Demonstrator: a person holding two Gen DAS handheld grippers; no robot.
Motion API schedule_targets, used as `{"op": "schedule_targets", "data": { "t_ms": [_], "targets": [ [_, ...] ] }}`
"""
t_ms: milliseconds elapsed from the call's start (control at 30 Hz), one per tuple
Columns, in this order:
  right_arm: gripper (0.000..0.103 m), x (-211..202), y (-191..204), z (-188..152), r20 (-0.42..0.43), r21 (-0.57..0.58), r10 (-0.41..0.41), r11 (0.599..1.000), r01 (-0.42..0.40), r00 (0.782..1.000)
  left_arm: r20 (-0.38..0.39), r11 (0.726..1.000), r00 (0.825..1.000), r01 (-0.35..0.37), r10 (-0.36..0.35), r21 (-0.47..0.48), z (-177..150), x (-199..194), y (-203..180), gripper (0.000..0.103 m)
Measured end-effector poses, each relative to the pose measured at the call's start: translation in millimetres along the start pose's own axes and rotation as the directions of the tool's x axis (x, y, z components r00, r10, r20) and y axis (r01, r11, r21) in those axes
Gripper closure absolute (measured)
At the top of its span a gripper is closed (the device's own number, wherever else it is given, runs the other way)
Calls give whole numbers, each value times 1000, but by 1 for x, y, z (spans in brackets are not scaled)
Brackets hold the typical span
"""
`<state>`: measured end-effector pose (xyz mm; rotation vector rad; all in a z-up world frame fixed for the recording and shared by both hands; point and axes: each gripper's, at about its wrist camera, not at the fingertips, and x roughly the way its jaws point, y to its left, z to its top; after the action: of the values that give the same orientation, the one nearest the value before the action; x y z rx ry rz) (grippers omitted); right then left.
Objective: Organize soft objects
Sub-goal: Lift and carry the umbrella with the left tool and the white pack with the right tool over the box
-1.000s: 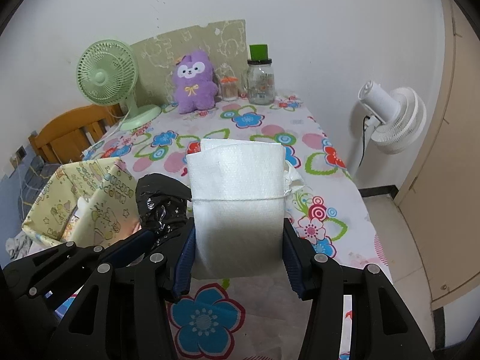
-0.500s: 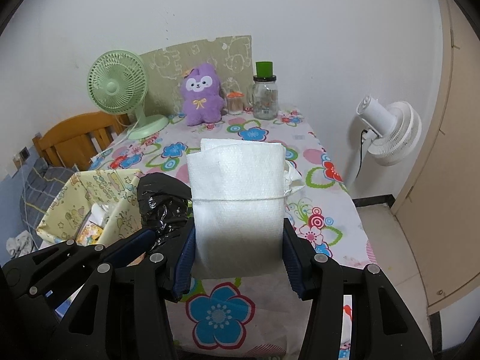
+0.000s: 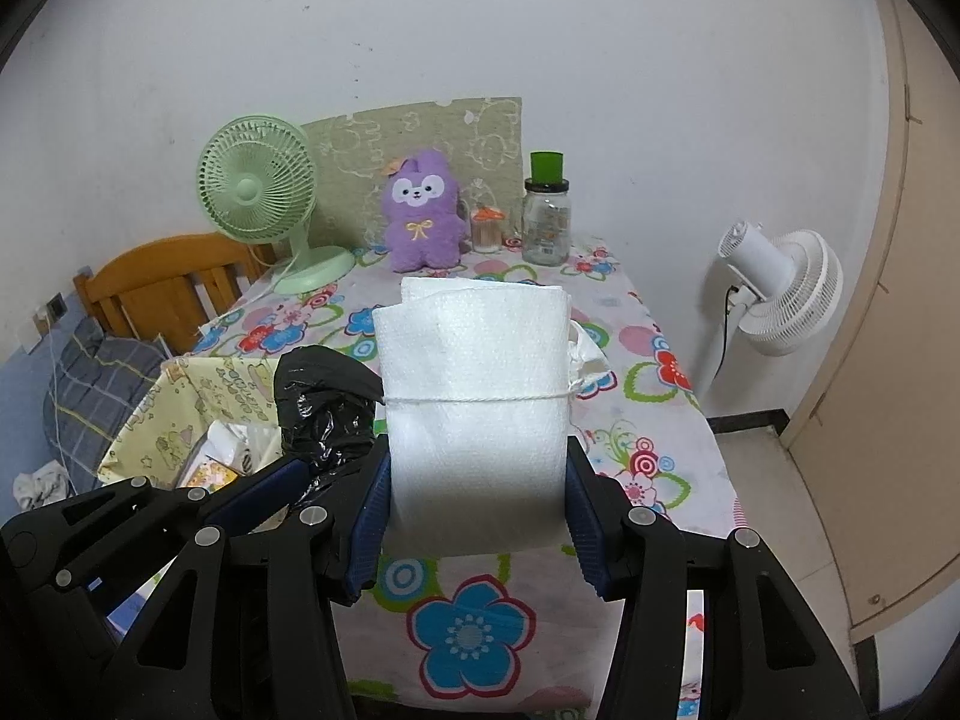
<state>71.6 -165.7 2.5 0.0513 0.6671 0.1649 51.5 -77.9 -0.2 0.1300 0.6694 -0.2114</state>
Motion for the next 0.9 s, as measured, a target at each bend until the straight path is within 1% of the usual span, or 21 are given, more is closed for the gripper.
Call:
{"op": "schedule_targets", "data": {
  "t_ms": [333, 900],
  "targets": [
    [47, 2, 23, 10, 7, -22, 7, 1000, -7, 1000, 4, 1000, 1000, -19, 19, -8, 4, -4, 26, 86],
    [47, 27, 75, 28, -19, -85, 23, 996, -25, 1000, -7, 998, 999, -40, 40, -44, 5, 2, 78, 86]
  ]
}}
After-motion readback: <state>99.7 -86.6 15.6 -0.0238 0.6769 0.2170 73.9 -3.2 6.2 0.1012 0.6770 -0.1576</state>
